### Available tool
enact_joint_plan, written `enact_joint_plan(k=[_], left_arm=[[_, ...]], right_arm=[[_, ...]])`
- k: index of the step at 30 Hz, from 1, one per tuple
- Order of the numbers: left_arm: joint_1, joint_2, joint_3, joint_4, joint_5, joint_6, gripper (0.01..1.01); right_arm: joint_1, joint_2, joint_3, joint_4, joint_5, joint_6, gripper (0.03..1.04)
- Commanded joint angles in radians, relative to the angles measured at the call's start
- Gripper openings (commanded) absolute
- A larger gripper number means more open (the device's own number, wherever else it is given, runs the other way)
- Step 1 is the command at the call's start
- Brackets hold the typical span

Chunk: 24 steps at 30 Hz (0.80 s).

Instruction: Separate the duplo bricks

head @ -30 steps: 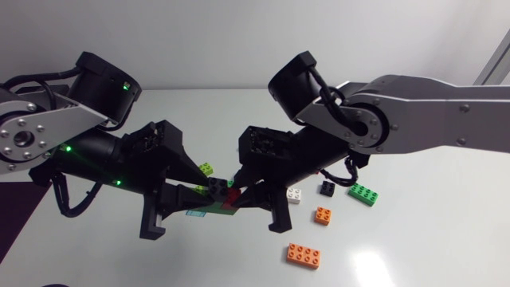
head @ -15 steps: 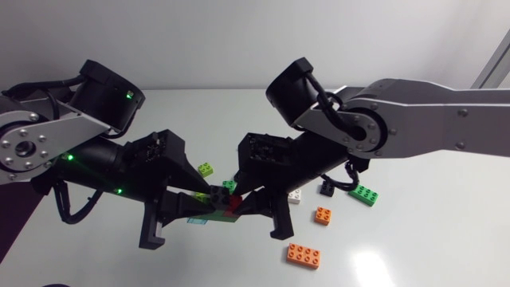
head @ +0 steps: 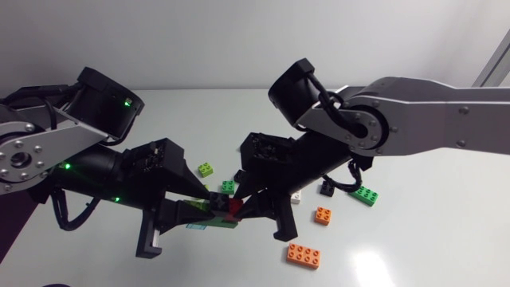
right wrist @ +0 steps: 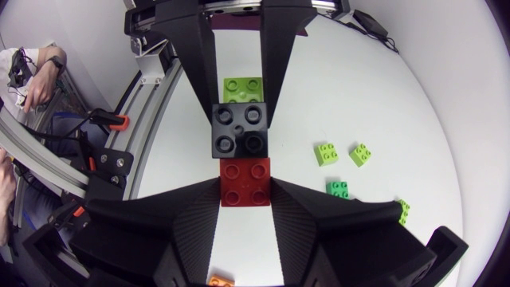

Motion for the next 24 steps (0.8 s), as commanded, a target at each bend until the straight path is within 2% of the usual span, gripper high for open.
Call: enact_joint_plan(k=[1,9,11,13,18,24], left_arm=[[0.002,-0.007,-0.016,0.005,0.003,0.017,0.333],[0.054,0.006,0.01,0.005,0.003,0.019,0.336],[0.063,0.004,0.016,0.002,0.002,0.02,0.333],[0.075,0.003,0.022,0.003,0.003,0.019,0.333],[0.077,0.015,0.022,0.006,0.003,0.008,0.336],[0.077,0.023,0.028,0.019,-0.004,-0.004,0.336]], right_arm=[[-0.003,-0.01,0.017,-0.009,-0.01,0.005,0.29],[0.002,-0.094,-0.049,0.045,0.074,0.021,0.28],[-0.057,-0.102,-0.046,0.048,0.086,0.011,0.28],[-0.156,-0.09,-0.029,0.04,0.088,-0.021,0.28],[-0.357,0.004,0.013,0.057,0.131,-0.065,0.28],[-0.508,0.154,0.06,0.137,0.221,-0.065,0.28]])
